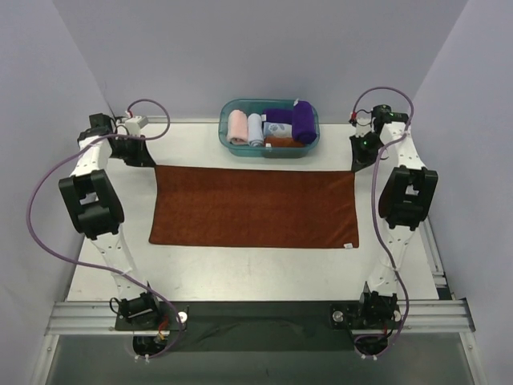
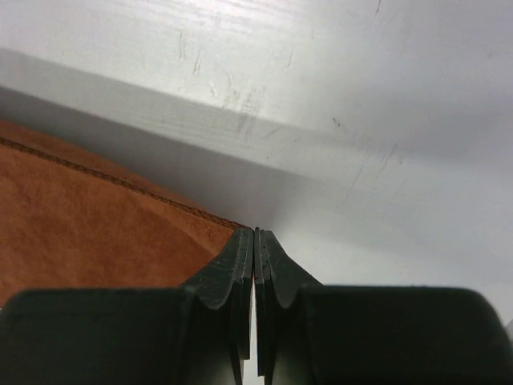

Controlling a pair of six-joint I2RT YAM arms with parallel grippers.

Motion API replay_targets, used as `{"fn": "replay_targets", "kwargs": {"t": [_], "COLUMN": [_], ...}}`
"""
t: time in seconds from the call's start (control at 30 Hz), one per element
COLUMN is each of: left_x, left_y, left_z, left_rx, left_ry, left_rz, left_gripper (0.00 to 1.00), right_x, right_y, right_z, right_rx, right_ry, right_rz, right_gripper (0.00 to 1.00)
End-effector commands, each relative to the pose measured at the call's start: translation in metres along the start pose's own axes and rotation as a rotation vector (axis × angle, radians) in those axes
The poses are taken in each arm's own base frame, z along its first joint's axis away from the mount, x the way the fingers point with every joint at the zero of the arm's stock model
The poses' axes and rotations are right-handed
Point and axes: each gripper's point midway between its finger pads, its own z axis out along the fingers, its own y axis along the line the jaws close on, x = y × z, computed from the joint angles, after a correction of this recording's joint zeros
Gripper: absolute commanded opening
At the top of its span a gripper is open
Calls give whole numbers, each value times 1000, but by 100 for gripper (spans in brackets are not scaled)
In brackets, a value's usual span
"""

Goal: Roll the towels
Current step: Fold the towel

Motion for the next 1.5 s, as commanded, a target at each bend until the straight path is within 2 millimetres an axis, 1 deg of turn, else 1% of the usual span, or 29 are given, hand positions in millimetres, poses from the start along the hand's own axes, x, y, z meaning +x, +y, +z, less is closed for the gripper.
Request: {"fn": "replay_targets", "kwargs": {"t": [0.0,0.03,0.07,0.1,0.13,0.17,0.2,0.23,0.27,0.3,0.33,0.37,0.4,0.47,0.5,0.6,0.63,0.77,0.87,0.97,1.03,1.07,1.13,1.17,1.2,1.23,1.27,1.33,1.47], "left_x": [7,13,19,28,28,38,46,49,57,66,69,74,88,103,116,134,147,167,174,172,167,161,152,150,144,142,141,140,151], "left_y": [-19,-25,-25,-29,-33,-35,-35,-39,-42,-43,-46,-46,-50,-53,-57,-56,-58,-54,-47,-43,-42,-42,-47,-52,-56,-59,-63,-67,-72], "left_z": [-38,-45,-50,-55,-65,-69,-75,-83,-85,-90,-96,-98,-97,-100,-97,-95,-89,-71,-62,-58,-61,-64,-71,-76,-82,-86,-90,-98,-109], "left_rx": [66,71,74,85,78,84,89,92,101,110,103,100,116,110,123,114,130,126,121,114,103,101,100,111,109,109,113,97,112], "left_ry": [-17,-8,-1,17,11,24,35,35,51,68,72,79,107,146,173,216,241,259,269,272,259,249,229,228,211,203,200,197,233], "left_rz": [31,38,43,63,78,72,70,80,74,81,92,96,93,100,100,82,56,5,-33,-46,-43,-40,-24,-22,-6,0,15,42,47], "left_gripper": [0,0,0,0,0,0,0,0,0,0,0,0,0,0,0,0,0,0,0,0,0,0,0,0,0,0,0,0,0], "right_x": [21,33,41,45,50,66,70,78,91,97,105,112,126,142,153,172,179,186,185,186,184,182,179,176,173,175,174,176,189], "right_y": [9,13,15,18,20,24,27,29,35,37,39,42,45,47,49,47,48,47,49,48,48,47,47,47,47,48,48,48,46], "right_z": [-41,-39,-41,-49,-52,-48,-55,-56,-54,-59,-59,-60,-60,-61,-60,-56,-52,-34,-26,-24,-28,-33,-41,-49,-54,-58,-65,-70,-76], "right_rx": [-15,-30,-37,-39,-45,-60,-62,-70,-94,-96,-102,-109,-120,-127,-134,-136,-147,-172,-192,-193,-185,-174,-164,-153,-149,-147,-137,-131,-114], "right_ry": [15,42,58,50,58,96,91,106,139,142,156,174,203,248,275,333,352,379,386,392,380,363,343,321,310,312,301,303,330], "right_rz": [-18,-14,-20,-25,-27,-23,-30,-27,-22,-34,-34,-35,-47,-56,-55,-74,-74,-42,-19,-18,-25,-27,-33,-39,-55,-61,-70,-92,-119], "right_gripper": [0,0,0,0,0,0,0,0,0,0,0,0,0,0,0,0,0,0,0,0,0,0,0,0,0,0,0,0,0]}}
